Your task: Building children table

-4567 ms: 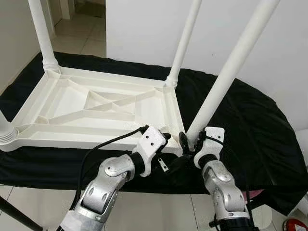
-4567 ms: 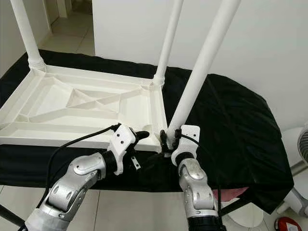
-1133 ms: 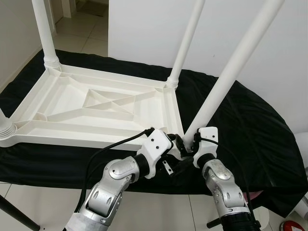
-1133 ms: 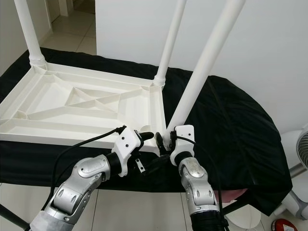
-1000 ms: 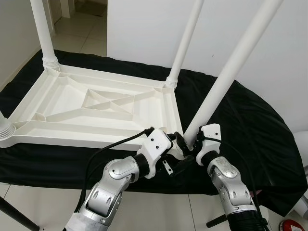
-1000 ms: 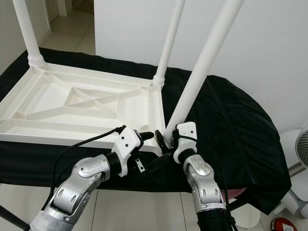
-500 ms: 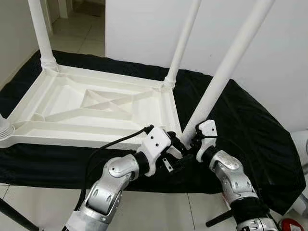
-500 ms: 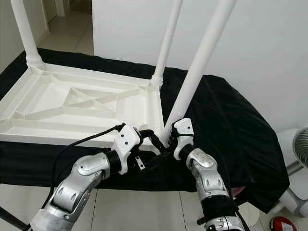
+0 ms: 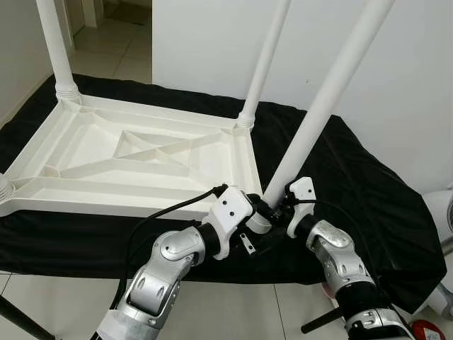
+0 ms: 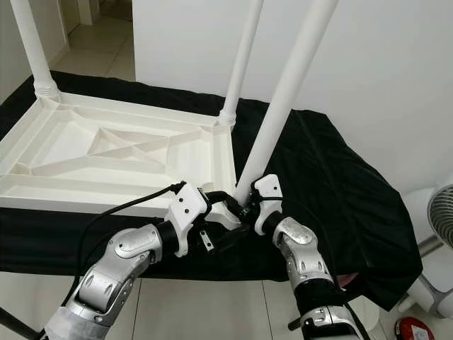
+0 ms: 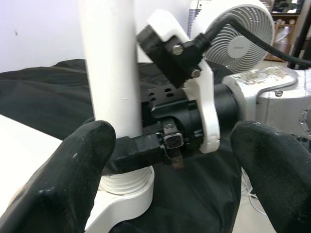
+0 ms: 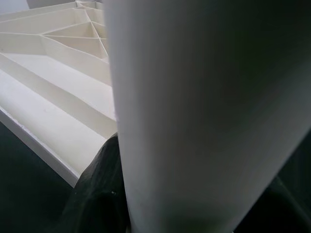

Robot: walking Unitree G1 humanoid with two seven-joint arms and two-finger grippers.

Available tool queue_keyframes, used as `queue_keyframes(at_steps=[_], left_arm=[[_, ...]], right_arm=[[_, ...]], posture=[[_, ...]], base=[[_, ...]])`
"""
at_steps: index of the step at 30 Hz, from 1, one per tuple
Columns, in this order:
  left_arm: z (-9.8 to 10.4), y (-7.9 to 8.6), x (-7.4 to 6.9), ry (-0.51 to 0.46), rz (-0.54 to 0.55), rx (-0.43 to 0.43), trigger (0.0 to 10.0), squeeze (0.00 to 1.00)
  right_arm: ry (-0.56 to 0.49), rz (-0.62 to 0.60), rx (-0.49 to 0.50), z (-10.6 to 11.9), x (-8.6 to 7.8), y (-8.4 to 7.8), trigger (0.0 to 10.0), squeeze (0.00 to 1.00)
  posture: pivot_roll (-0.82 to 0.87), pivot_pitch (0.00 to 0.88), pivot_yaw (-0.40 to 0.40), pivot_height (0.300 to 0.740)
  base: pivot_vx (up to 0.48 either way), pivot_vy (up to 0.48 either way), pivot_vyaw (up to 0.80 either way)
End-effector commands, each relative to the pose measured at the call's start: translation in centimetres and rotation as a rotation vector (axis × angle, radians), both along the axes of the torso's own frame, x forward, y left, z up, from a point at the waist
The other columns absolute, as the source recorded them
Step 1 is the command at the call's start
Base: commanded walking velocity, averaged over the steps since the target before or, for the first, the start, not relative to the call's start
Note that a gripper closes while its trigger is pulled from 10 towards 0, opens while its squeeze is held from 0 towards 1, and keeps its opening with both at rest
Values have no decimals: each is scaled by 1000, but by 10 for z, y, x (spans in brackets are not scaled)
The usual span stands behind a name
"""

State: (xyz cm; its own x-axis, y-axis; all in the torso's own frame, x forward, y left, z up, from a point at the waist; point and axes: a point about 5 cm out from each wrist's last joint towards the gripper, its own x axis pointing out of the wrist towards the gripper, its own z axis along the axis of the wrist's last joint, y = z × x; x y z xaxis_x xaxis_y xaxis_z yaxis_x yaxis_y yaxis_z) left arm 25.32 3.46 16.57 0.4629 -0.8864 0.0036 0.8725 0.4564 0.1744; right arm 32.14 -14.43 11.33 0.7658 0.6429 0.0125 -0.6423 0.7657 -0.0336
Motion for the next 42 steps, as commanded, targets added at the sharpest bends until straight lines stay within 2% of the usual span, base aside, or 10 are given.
queue_keyframes(at_steps=[1,3,4,11,15,18,20,31,35,42], left_arm=[[3,-2,1,-8,54,-14,10000,0],[3,-3,0,-7,53,-14,10000,0],[3,-3,0,-7,54,-14,10000,0],[1,-3,0,-6,64,-8,10000,0],[3,-2,1,-2,62,-21,10000,0],[4,-2,1,4,62,-32,10000,0],[5,1,3,7,67,-32,10000,0],[7,4,7,2,61,-21,10000,0],[9,2,8,0,61,-29,10000,0],[9,2,9,0,68,-32,10000,0]], right_arm=[[55,45,-55,-15,-5,4,0,0],[55,40,-58,-16,-5,2,0,0],[62,30,-51,-17,-7,1,10000,0],[49,-44,-24,-17,-10,-2,10000,0],[49,-185,9,-16,-13,-6,10000,0],[51,-219,29,-15,-15,-7,10000,0],[55,-313,69,-12,-21,-3,10000,0],[96,-520,85,-11,-23,4,10000,0],[114,-717,126,-7,-27,15,10000,0],[125,-676,128,-5,-27,27,10000,0]], posture=[[81,0,-175,740],[82,0,-180,740],[82,0,-180,740],[76,0,-182,740],[64,0,-177,740],[63,0,-175,740],[54,0,-163,740],[32,0,-144,740],[34,0,-147,740],[37,0,-155,740]], base=[[0,0,0],[0,0,0],[0,0,0],[0,0,0],[0,0,0],[0,0,0],[0,0,0],[0,0,0],[0,0,0],[0,0,0]])
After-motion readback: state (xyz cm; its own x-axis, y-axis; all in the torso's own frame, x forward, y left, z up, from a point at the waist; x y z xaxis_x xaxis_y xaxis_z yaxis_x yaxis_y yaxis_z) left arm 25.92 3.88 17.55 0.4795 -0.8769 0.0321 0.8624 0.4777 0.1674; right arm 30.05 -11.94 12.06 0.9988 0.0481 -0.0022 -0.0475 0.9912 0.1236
